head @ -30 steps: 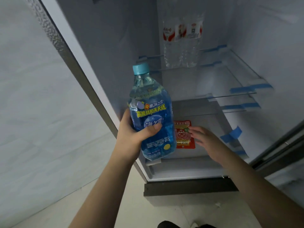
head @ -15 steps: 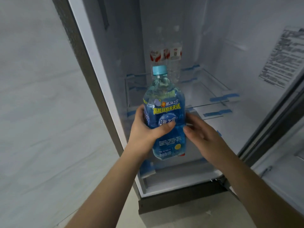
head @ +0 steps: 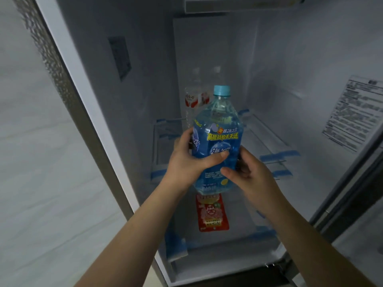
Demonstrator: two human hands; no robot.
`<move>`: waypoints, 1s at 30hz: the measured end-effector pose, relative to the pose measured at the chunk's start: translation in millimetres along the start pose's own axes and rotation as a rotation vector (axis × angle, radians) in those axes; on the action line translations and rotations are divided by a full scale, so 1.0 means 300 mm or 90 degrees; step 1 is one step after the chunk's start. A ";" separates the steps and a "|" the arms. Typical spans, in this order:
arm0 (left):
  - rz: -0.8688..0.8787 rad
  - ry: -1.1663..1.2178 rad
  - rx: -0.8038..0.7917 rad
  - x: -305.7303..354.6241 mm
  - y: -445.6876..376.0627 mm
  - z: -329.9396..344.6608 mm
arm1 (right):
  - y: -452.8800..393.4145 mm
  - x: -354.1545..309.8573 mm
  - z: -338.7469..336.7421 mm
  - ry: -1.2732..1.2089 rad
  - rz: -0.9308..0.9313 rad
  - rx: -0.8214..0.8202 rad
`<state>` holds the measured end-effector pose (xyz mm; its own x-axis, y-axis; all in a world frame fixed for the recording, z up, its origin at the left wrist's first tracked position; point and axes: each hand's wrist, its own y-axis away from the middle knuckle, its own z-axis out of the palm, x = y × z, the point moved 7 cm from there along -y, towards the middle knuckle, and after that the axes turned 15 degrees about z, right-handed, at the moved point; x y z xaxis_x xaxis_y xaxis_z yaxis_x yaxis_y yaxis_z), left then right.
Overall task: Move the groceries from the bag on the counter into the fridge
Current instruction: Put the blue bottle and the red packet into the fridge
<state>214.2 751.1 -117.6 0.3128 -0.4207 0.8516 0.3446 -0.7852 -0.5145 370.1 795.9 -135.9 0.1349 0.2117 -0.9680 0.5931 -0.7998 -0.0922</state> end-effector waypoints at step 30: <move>0.047 -0.283 0.038 -0.223 -0.339 0.032 | -0.510 0.111 -0.103 0.124 -0.055 0.112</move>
<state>166.6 863.4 -123.3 0.6838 -0.2282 0.6931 0.3535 -0.7274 -0.5882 308.3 942.7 -146.7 0.2503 0.3742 -0.8930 0.4650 -0.8554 -0.2281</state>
